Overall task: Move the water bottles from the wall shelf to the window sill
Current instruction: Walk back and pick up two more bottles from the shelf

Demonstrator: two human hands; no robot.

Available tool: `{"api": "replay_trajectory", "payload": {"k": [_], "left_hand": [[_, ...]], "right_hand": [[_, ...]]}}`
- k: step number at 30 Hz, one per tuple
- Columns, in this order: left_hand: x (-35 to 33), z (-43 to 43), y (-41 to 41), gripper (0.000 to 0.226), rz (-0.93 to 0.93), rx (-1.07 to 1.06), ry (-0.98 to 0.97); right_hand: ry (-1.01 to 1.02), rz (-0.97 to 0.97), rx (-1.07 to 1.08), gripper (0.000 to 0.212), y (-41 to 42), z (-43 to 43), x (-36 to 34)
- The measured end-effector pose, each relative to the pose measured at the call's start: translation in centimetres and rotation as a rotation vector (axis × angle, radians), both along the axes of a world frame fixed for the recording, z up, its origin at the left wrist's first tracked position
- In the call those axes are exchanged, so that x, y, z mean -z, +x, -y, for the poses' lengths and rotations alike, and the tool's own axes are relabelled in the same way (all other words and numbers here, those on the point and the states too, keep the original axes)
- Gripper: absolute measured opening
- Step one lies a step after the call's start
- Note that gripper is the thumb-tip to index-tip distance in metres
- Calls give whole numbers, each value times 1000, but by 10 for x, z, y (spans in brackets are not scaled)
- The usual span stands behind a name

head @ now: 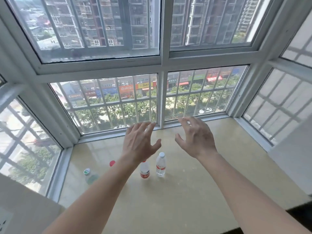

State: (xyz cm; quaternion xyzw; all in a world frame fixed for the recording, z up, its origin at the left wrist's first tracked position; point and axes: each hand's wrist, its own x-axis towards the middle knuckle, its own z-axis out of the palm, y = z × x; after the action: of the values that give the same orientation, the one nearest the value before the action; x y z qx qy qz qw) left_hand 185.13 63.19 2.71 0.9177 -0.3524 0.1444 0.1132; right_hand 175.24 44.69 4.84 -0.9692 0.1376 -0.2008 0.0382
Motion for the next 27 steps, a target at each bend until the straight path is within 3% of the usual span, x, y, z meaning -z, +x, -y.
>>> {"api": "replay_trajectory", "payload": {"k": [7, 17, 27], "left_hand": [[8, 63, -23, 68, -42, 269, -14], [22, 156, -122, 64, -98, 680, -13], [35, 234, -232, 63, -62, 981, 13]], "right_hand": [[39, -48, 322, 49, -79, 27, 10], [72, -75, 771, 44, -234, 44, 20], [21, 0, 1029, 47, -360, 59, 38]]}}
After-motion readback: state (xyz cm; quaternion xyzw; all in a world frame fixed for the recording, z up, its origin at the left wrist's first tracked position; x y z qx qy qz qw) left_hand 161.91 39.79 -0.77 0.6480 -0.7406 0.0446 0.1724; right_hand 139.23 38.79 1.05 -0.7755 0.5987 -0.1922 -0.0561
